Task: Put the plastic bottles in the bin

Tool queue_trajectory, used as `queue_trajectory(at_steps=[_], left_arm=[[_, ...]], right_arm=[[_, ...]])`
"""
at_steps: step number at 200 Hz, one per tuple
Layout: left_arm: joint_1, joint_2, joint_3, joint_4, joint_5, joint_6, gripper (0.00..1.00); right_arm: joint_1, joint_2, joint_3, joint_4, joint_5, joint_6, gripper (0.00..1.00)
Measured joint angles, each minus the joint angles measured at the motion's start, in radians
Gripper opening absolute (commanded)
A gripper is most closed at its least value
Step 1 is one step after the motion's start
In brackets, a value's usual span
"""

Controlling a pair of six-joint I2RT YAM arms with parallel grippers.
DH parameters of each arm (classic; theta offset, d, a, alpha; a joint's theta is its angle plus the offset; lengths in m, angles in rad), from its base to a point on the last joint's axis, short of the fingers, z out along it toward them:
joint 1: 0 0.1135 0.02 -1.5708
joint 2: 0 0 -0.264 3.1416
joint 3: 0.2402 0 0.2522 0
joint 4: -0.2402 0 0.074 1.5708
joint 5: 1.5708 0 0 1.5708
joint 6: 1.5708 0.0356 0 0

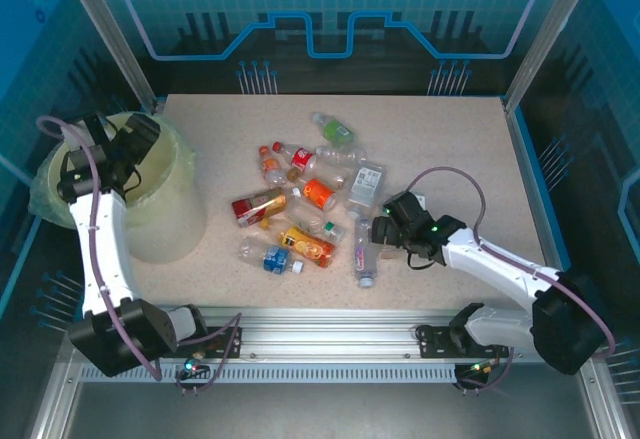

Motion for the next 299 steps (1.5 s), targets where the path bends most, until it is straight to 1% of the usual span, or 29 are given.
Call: queue_trajectory(at_steps=[20, 43, 81, 100, 122, 143, 162, 188, 216, 237, 271, 299], left_arm=[[0.0, -0.042, 0.0, -0.007, 0.011, 0.015, 0.97], [0.0, -0.085, 0.001, -0.007, 0.024, 0.026, 0.99], [0.0, -0.147, 0.006, -0.008, 0.058, 0.045, 0.99], [0.0, -0.174, 0.006, -0.006, 0.1, 0.045, 0.99], [-0.002, -0.193, 0.006, 0.014, 0.183, 0.041, 0.99], [-0.024, -0.203, 0.008, 0.027, 0.247, 0.041, 0.99], [-0.066, -0.209, 0.023, 0.032, 0.284, 0.041, 0.99], [-0.159, -0.225, 0.05, 0.061, 0.307, 0.041, 0.99], [-0.316, -0.236, 0.053, 0.114, 0.307, 0.022, 0.99], [-0.437, -0.222, 0.052, 0.155, 0.297, -0.005, 0.99], [-0.653, -0.172, 0.031, 0.211, 0.211, -0.044, 0.99], [-0.791, -0.122, -0.035, 0.259, 0.12, -0.093, 0.99]], right_arm=[[0.0, 0.047, 0.002, 0.004, -0.032, -0.011, 0.84], [0.0, 0.09, 0.002, -0.01, -0.016, 0.005, 0.79], [0.0, 0.098, -0.013, 0.004, 0.002, 0.014, 0.76], [0.0, 0.102, -0.029, 0.019, 0.003, 0.008, 0.76], [0.0, 0.117, -0.04, 0.031, 0.006, -0.001, 0.74], [0.0, 0.118, -0.056, 0.042, 0.011, -0.012, 0.67], [0.002, 0.099, -0.071, 0.046, 0.031, -0.017, 0.6], [0.018, 0.023, -0.083, 0.024, 0.078, -0.024, 0.52], [0.058, -0.099, -0.082, 0.031, 0.116, -0.043, 0.43], [0.098, -0.193, -0.084, 0.078, 0.121, -0.076, 0.41], [0.119, -0.298, -0.094, 0.206, 0.056, -0.121, 0.39], [0.119, -0.343, -0.129, 0.333, -0.032, -0.125, 0.4]])
